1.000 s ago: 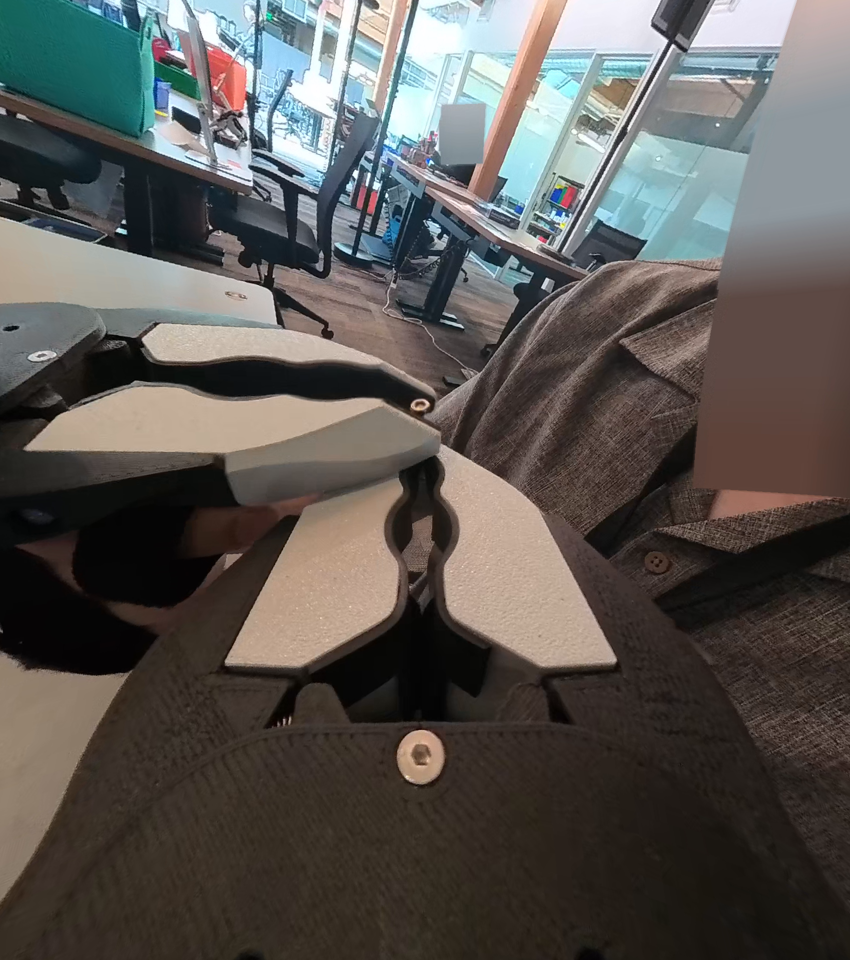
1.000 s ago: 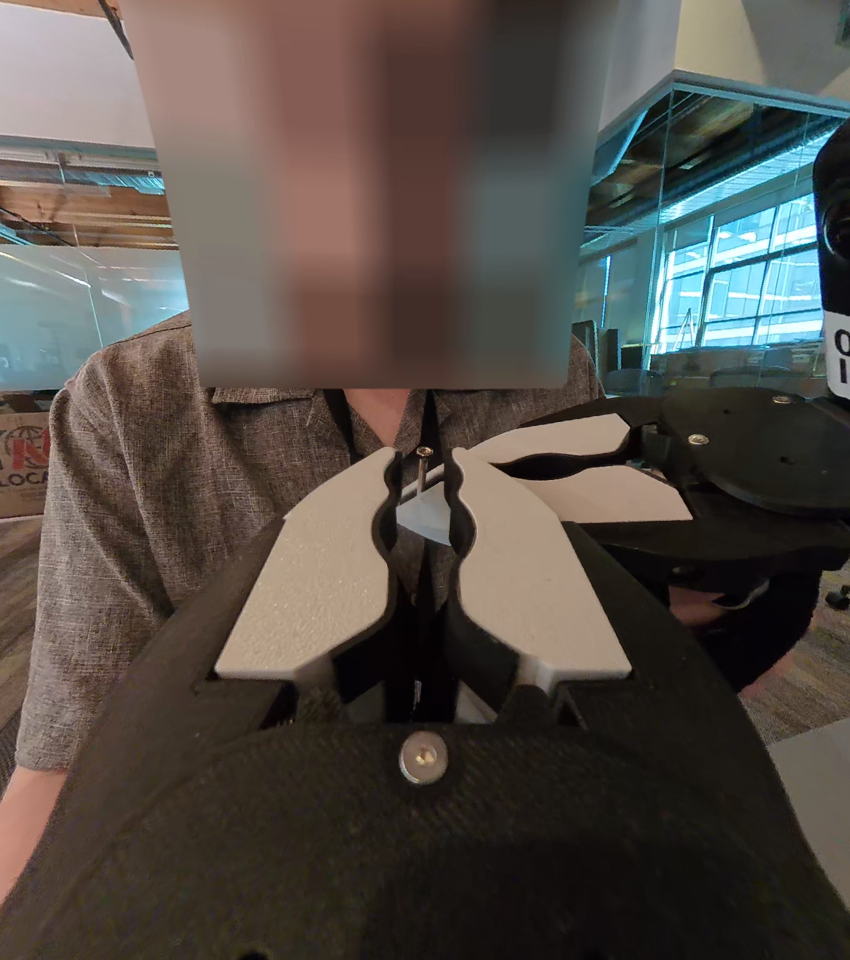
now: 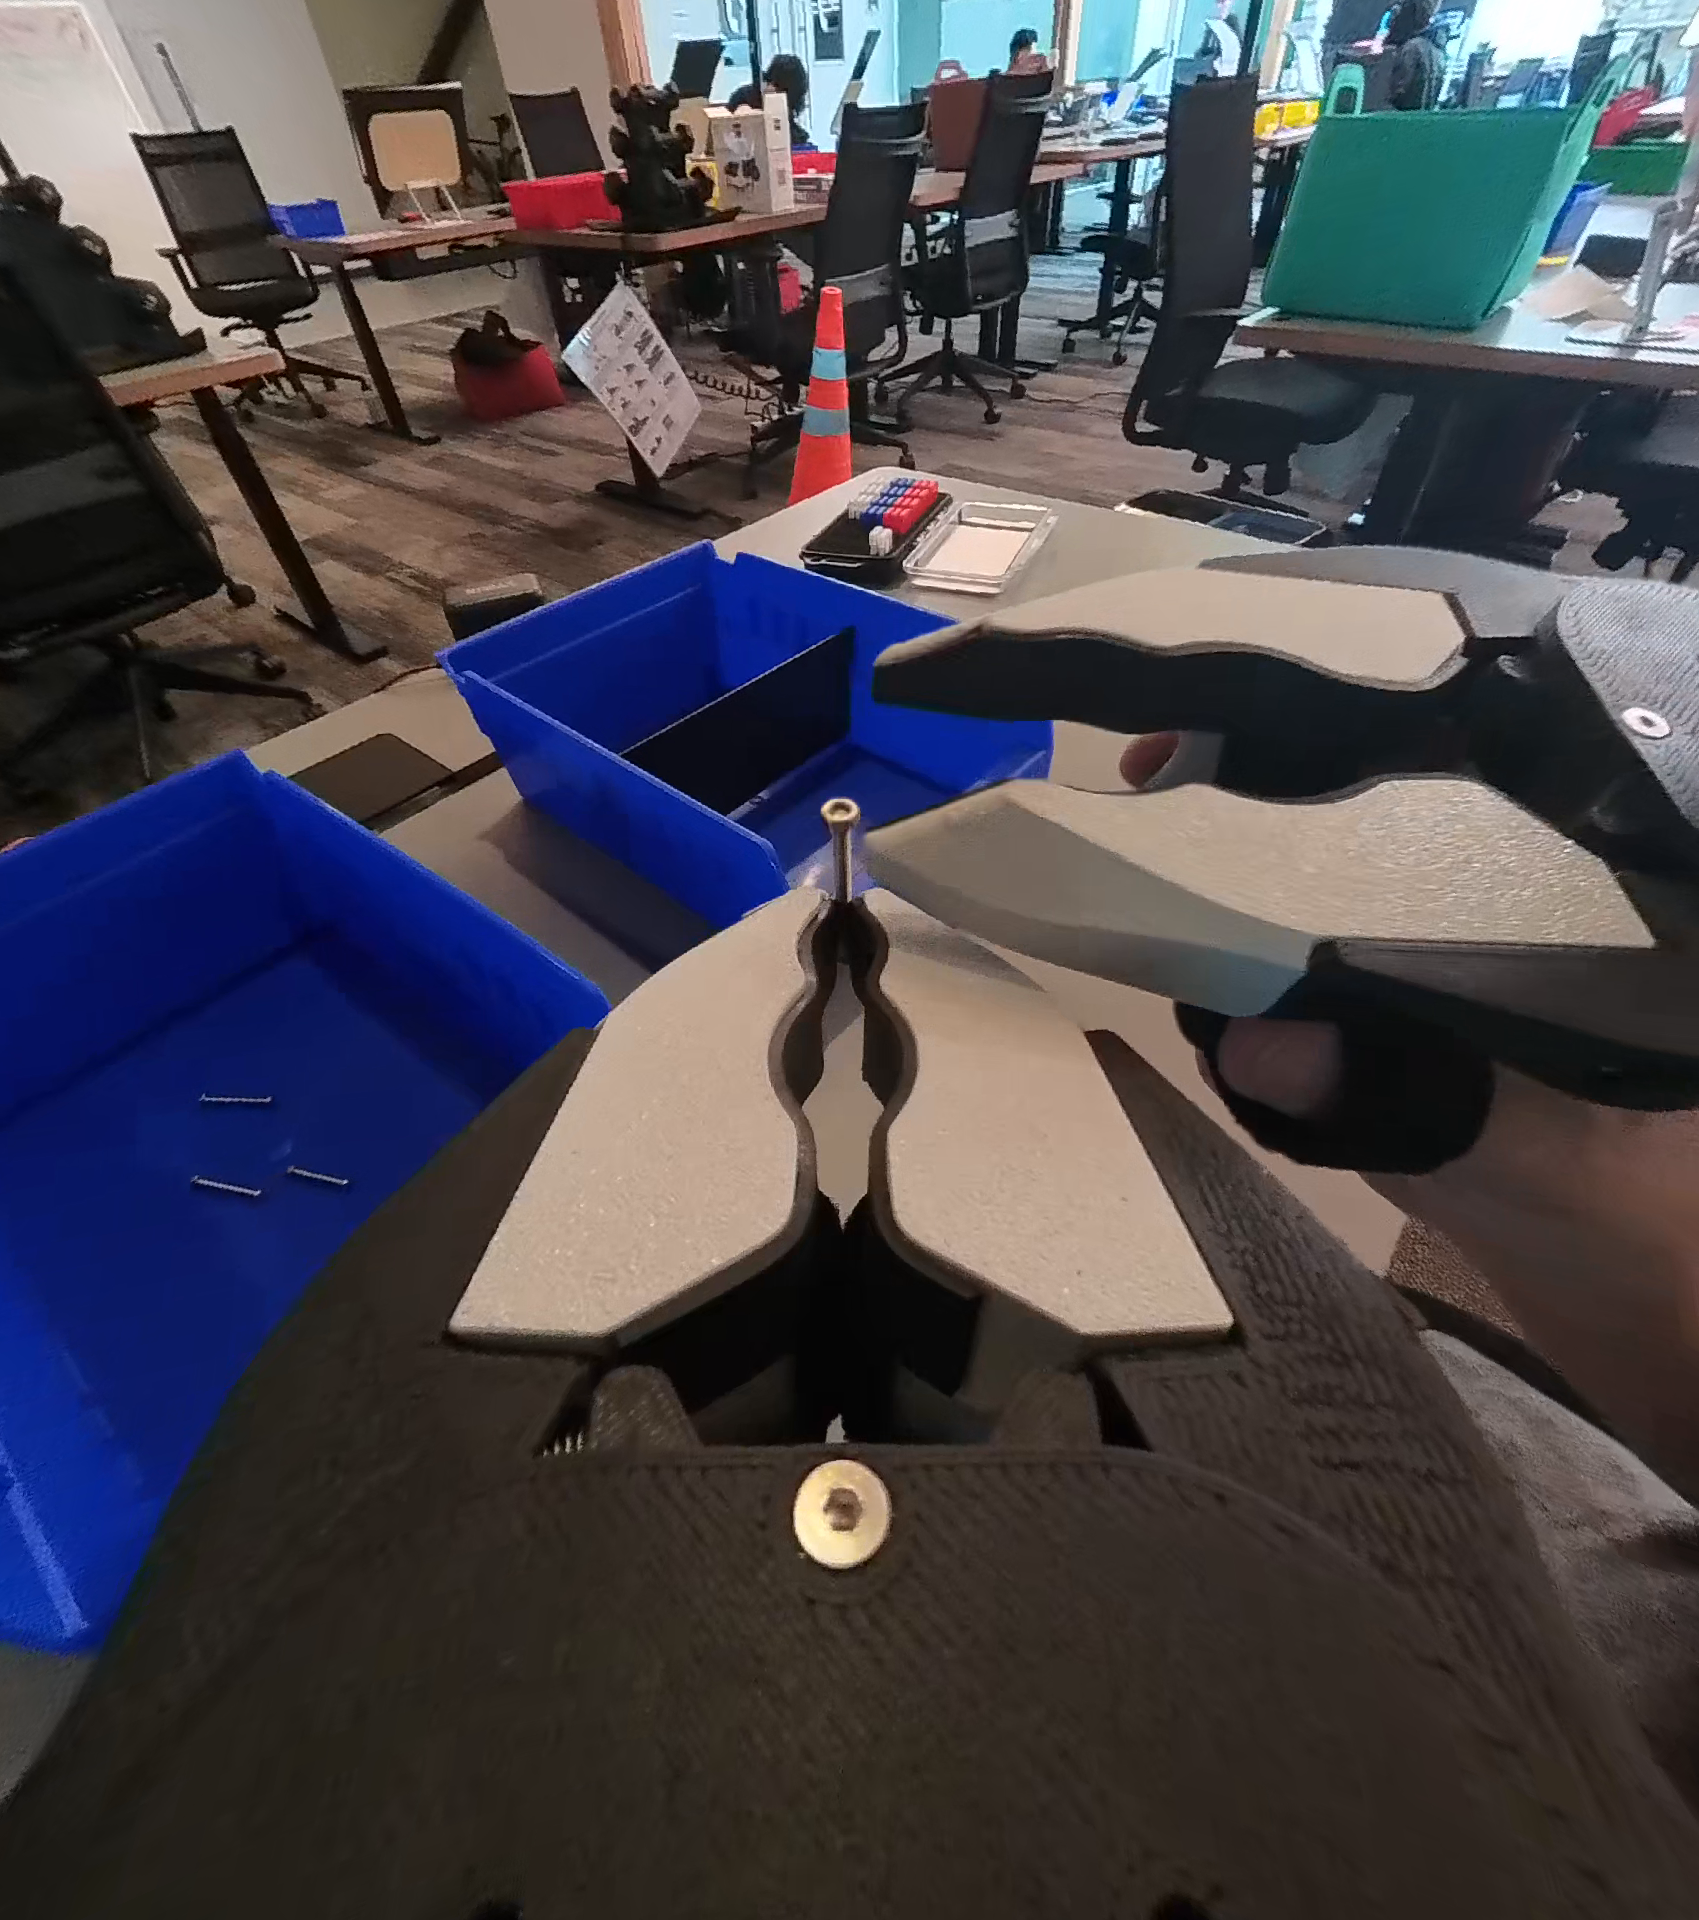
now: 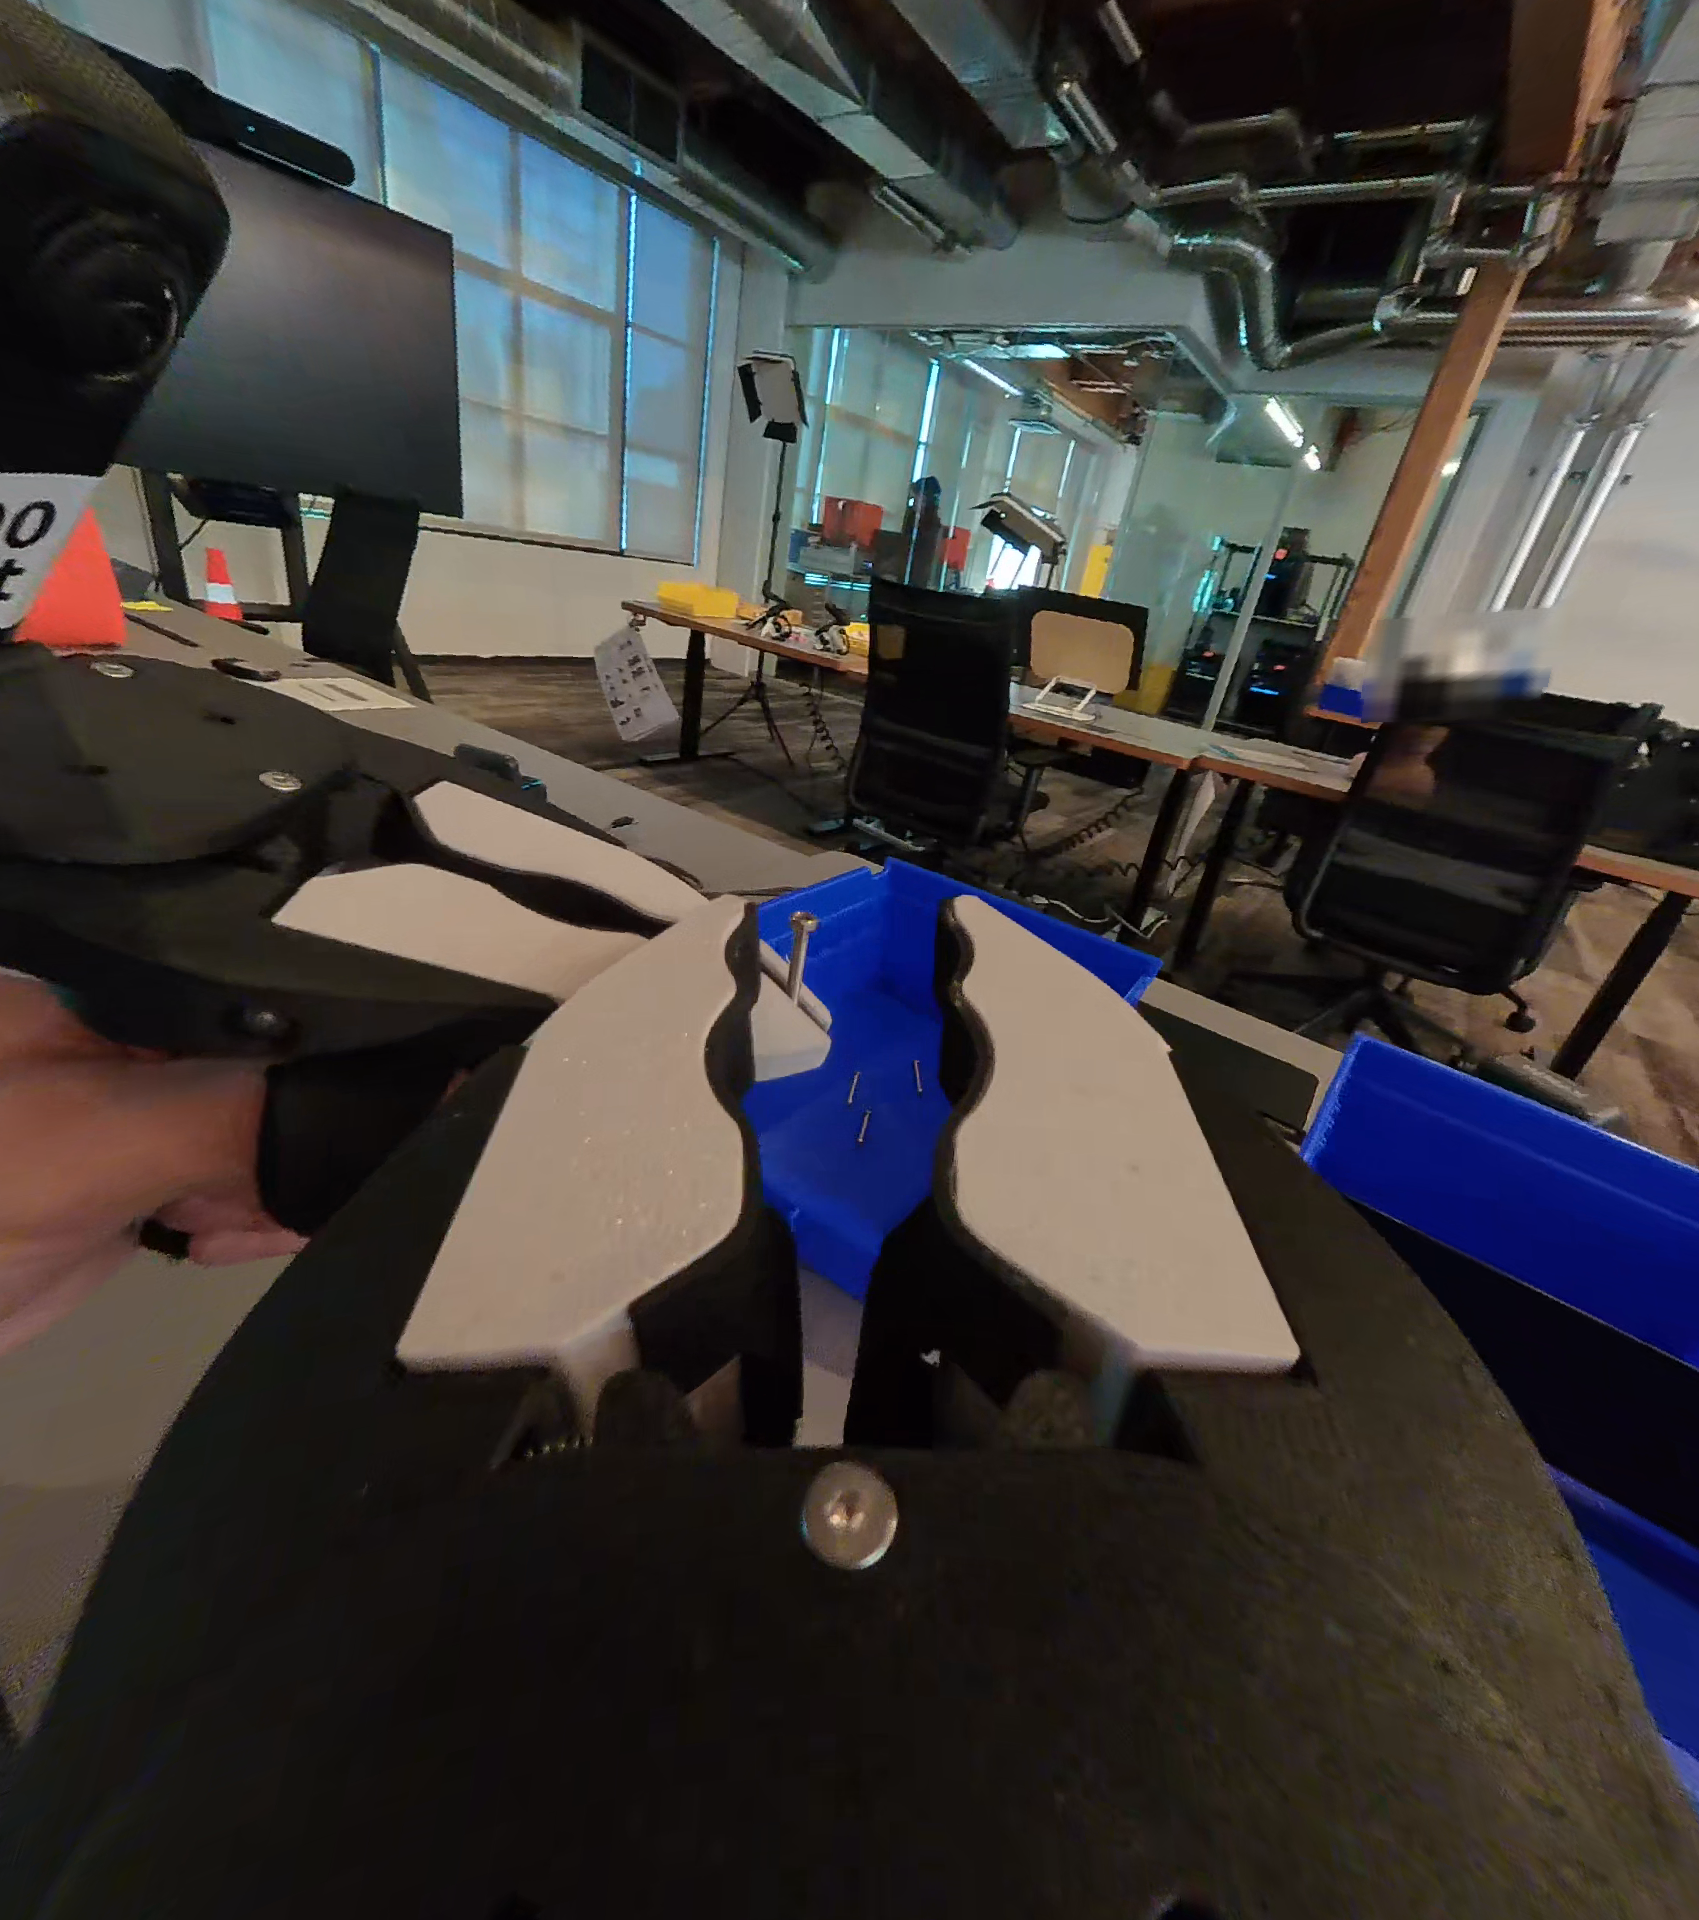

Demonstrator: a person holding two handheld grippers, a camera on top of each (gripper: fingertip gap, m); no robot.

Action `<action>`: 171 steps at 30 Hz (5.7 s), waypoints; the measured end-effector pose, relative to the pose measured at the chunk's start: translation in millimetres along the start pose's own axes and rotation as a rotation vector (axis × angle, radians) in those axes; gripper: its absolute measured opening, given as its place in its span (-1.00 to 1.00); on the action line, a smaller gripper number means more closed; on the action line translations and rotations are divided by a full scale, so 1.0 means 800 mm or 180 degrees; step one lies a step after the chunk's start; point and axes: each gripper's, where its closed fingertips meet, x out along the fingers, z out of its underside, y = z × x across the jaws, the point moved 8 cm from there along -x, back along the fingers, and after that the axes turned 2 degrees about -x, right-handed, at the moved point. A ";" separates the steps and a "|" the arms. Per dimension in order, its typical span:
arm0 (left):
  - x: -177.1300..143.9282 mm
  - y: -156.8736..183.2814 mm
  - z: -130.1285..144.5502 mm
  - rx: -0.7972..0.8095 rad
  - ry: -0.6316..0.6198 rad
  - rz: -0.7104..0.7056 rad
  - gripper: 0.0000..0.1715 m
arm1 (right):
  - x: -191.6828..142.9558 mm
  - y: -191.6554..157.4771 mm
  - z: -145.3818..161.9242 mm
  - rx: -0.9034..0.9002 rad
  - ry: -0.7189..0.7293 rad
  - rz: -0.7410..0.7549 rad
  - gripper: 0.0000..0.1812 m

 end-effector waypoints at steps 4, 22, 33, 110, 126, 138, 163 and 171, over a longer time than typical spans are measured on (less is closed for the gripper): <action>0.001 -0.001 0.002 0.0046 0.0005 -0.0077 -0.98 | 0.008 -0.002 0.004 0.0014 -0.0043 0.0054 -0.72; -0.004 0.003 -0.002 0.0259 0.0032 -0.0164 -0.97 | 0.007 -0.007 0.001 0.0109 -0.0090 -0.0151 -0.94; -0.007 0.004 -0.004 0.0122 -0.0003 0.0596 -0.97 | -0.005 0.009 -0.002 0.0032 -0.0045 -0.0842 -0.96; 0.027 0.011 -0.014 -0.0067 -0.0217 0.1327 -0.97 | -0.030 0.189 0.066 0.0478 -0.0596 -0.0248 -0.96; 0.021 0.002 -0.017 -0.0113 -0.0155 0.1300 -0.98 | 0.073 0.276 0.230 0.0945 -0.3540 0.0488 -0.95; 0.017 -0.007 -0.018 -0.0136 -0.0112 0.1268 -0.97 | 0.090 0.291 0.275 0.1199 -0.4338 0.0300 -0.94; 0.016 -0.012 -0.018 -0.0150 -0.0110 0.1240 -0.97 | 0.089 0.305 0.275 0.1511 -0.4325 0.0338 -0.59; 0.016 -0.011 -0.018 -0.0145 -0.0108 0.1235 -0.97 | 0.089 0.305 0.268 0.1678 -0.4322 0.0305 -0.61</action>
